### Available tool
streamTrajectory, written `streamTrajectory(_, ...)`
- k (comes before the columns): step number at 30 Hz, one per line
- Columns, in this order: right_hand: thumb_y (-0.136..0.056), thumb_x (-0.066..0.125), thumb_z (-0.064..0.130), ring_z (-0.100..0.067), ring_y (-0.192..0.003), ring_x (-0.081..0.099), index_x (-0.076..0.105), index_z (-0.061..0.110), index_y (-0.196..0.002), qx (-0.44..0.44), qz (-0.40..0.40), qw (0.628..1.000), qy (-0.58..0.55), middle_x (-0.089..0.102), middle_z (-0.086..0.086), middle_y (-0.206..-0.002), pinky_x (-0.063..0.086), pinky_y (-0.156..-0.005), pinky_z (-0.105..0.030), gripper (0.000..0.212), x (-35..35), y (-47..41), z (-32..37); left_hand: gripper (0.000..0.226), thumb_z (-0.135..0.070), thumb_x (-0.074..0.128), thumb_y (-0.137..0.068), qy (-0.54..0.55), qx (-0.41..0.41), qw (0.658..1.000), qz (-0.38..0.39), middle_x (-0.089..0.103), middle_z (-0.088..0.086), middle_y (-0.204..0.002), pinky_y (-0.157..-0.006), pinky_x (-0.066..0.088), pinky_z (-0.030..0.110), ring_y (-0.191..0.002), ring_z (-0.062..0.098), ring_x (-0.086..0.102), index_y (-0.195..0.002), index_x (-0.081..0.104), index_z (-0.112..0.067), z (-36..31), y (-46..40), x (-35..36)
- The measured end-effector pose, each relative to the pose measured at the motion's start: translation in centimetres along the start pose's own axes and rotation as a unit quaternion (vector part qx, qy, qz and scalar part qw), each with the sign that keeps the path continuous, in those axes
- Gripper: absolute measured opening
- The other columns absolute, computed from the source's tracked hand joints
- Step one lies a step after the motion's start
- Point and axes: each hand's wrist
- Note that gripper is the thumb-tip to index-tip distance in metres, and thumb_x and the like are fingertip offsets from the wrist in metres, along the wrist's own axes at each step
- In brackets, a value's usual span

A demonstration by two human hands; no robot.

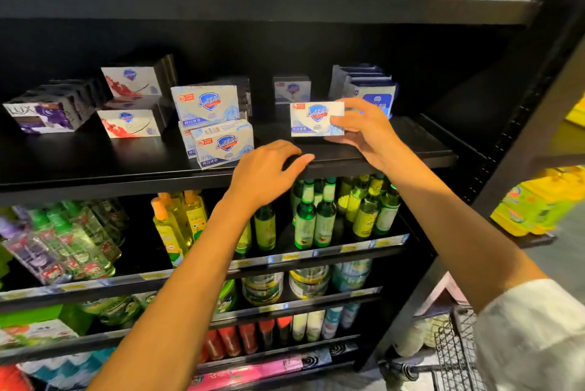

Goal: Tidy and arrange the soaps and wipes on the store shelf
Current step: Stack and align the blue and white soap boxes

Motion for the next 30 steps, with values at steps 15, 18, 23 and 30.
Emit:
streamTrajectory(15, -0.094, 0.073, 0.004, -0.029, -0.118, 0.070, 0.057, 0.000, -0.134, -0.010, 0.037, 0.999, -0.034, 0.072, -0.016, -0.125, 0.060, -0.095, -0.050, 0.044, -0.4, 1.1, 0.3, 0.088, -0.001, 0.080, -0.086, 0.346, -0.049, 0.937, -0.019, 0.042, -0.002, -0.154, -0.096, 0.057, 0.023, -0.135, -0.001, 0.046, -0.152, 0.036, -0.038, -1.0, -3.6, -1.5)
streamTrajectory(18, -0.094, 0.072, 0.005, -0.031, -0.120, 0.070, 0.055, 0.000, -0.136, -0.006, 0.050, 0.998, -0.025, 0.071, -0.018, -0.126, 0.058, -0.098, -0.055, 0.045, -0.4, 1.1, 0.4, 0.074, -0.003, 0.080, -0.087, 0.357, -0.055, 0.932, -0.021, 0.054, -0.003, -0.145, -0.095, 0.061, 0.036, -0.130, 0.007, 0.055, -0.148, 0.044, -0.026, -0.9, -4.2, -1.2)
streamTrajectory(23, -0.094, 0.073, 0.006, -0.029, -0.128, 0.064, 0.055, 0.014, -0.144, -0.018, 0.084, 0.996, -0.006, 0.068, -0.014, -0.133, 0.060, -0.095, -0.055, 0.054, -0.5, 1.2, 0.3, 0.066, -0.007, 0.081, -0.088, 0.385, -0.068, 0.920, -0.012, 0.059, -0.004, -0.139, -0.096, 0.061, 0.038, -0.126, 0.013, 0.061, -0.141, 0.049, -0.026, -0.6, -3.9, -1.3)
streamTrajectory(30, -0.090, 0.073, -0.006, -0.020, -0.135, 0.058, 0.046, 0.022, -0.151, -0.055, 0.123, 0.990, 0.046, 0.058, -0.003, -0.145, 0.063, -0.087, -0.046, 0.072, -0.6, 1.4, 0.3, 0.066, -0.018, 0.082, -0.089, 0.395, -0.087, 0.915, -0.001, 0.060, -0.004, -0.135, -0.097, 0.060, 0.045, -0.124, 0.015, 0.062, -0.143, 0.047, -0.029, -0.4, -4.0, -1.3)
Point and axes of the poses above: each hand's wrist, its own y-axis away from the middle knuckle, its own x-axis out of the palm, z = x × y
